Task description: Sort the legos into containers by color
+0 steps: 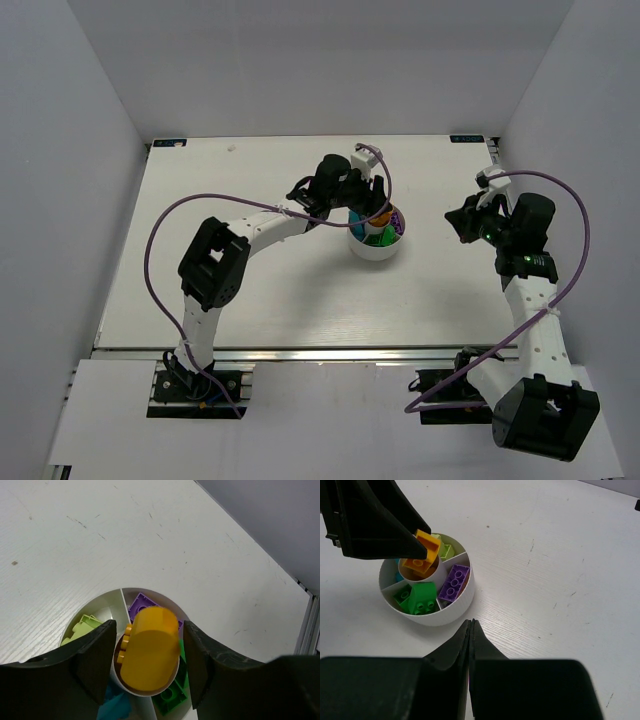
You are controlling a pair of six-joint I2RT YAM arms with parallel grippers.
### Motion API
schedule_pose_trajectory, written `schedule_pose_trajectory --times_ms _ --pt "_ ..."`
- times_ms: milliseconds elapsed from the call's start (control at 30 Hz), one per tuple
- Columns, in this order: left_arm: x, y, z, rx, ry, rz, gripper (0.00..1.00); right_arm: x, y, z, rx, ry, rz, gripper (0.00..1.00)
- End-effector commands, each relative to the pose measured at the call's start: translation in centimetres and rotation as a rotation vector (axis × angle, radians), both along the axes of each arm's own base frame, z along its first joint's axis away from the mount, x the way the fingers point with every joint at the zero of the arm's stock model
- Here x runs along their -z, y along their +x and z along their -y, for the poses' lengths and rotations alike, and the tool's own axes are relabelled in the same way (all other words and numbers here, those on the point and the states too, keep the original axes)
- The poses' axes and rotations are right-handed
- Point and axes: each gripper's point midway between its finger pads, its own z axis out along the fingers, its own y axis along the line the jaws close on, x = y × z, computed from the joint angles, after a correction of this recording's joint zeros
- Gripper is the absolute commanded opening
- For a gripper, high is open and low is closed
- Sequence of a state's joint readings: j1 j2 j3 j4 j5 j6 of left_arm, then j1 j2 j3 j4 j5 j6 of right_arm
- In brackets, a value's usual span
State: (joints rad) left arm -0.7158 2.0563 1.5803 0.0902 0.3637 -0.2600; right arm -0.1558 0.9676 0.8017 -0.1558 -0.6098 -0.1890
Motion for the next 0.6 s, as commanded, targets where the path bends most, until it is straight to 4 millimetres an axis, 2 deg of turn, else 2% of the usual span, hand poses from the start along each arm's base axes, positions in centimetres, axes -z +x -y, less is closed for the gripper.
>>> schedule_pose_trajectory --times_ms 0,233,333,367,433,467,500,567 --pt "-2.1 0.5 0.3 -0.005 -0.014 0.042 0.66 -0.4 -0.1 -0.1 -0.014 0.015 0.016 0.0" --pt "-3.3 0.7 0.4 -0.009 -0.025 0.06 0.69 -0.1 -0.1 -0.2 -0.024 0.021 0.007 0.02" --pt "-5.8 0.5 0.3 -0.006 -0.06 0.102 0.7 0.0 -0.2 -0.2 -0.029 0.023 0.005 0.09" --pt "-7.4 0.6 0.2 -0.012 -0.079 0.128 0.7 0.0 -0.2 -0.2 -0.03 0.023 0.006 0.12" --pt "-9.0 0.8 -0.2 -0.035 -0.093 0.159 0.71 0.2 -0.2 -0.3 -0.036 0.026 -0.003 0.18" --pt "-10.0 1.3 -0.8 -0.057 -0.1 0.178 0.71 0.1 -0.2 -0.2 -0.035 0.022 0.0 0.21" --pt "-12.1 1.3 -1.4 -0.085 -0.12 0.206 0.72 0.2 -0.1 -0.1 -0.033 0.022 -0.001 0.23" --pt "-13.8 1.8 -2.7 -0.132 -0.128 0.231 0.72 0.4 -0.1 0.1 -0.027 0.017 -0.006 0.34"
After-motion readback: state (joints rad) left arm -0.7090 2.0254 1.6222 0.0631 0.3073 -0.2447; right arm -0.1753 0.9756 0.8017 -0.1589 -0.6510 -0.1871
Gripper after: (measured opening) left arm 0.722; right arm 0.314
